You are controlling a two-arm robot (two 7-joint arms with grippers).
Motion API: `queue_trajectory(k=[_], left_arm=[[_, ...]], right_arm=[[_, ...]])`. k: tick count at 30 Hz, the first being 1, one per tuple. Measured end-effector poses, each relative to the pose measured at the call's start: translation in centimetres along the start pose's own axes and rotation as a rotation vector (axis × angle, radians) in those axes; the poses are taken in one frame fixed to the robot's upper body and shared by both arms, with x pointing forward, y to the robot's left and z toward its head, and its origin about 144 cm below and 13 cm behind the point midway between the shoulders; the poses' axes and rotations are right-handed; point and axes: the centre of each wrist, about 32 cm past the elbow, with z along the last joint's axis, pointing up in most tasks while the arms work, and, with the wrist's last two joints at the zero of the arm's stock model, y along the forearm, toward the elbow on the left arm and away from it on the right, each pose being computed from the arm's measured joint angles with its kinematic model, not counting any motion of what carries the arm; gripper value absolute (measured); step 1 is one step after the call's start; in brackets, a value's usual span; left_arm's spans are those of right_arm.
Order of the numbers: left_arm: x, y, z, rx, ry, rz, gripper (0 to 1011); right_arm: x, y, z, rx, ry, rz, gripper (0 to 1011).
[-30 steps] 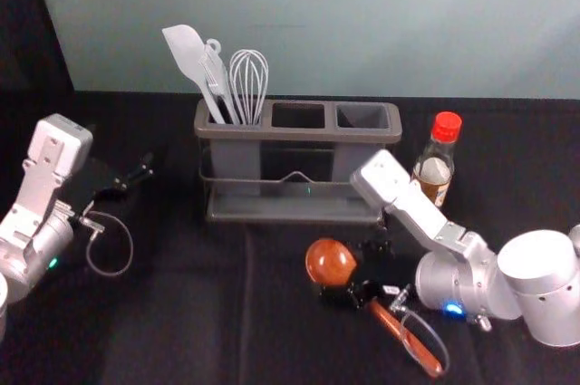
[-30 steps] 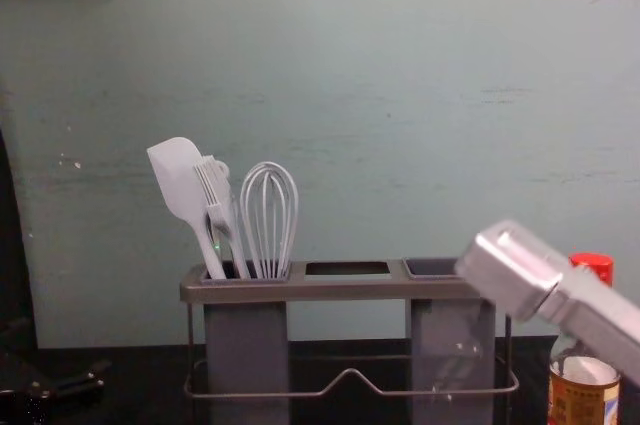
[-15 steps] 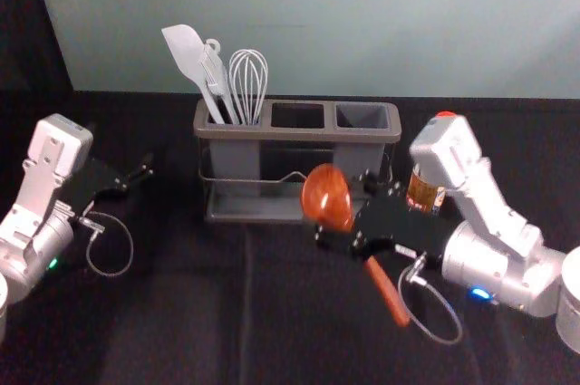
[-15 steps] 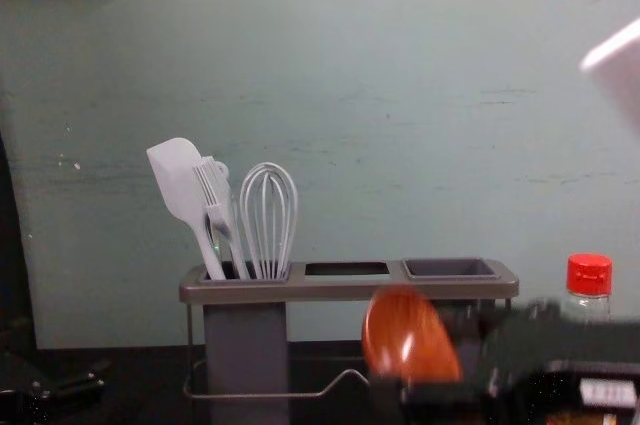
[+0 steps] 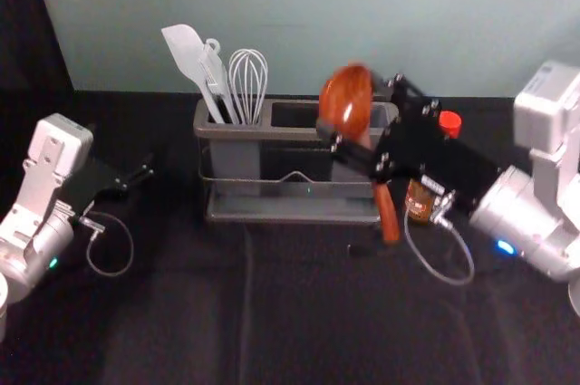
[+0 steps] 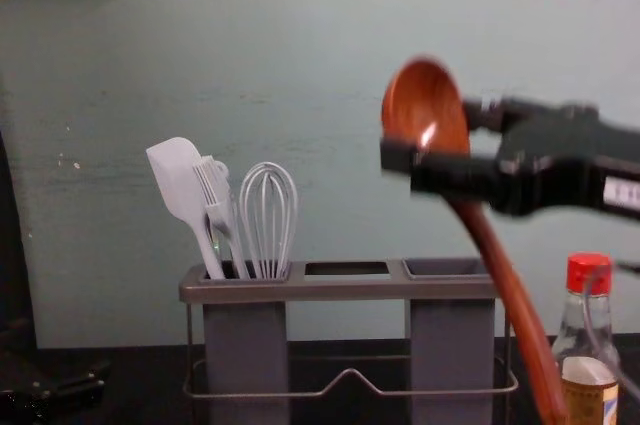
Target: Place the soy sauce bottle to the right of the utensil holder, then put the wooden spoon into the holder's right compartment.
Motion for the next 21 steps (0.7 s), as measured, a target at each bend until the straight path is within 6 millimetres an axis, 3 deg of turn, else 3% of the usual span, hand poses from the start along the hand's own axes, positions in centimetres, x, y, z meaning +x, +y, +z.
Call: queue_trajectory(k=[8,21], left_arm=[[0.0,0.0,0.0,0.000,0.000,0.000,1005],[0.0,0.0,0.0,0.000,0.000,0.000,1005]], right_arm=[[2.1,2.3,0.9,0.100,-0.018,-0.052,834],[5.4,6.4,0.6,0.113,-0.034,-0.129,834]])
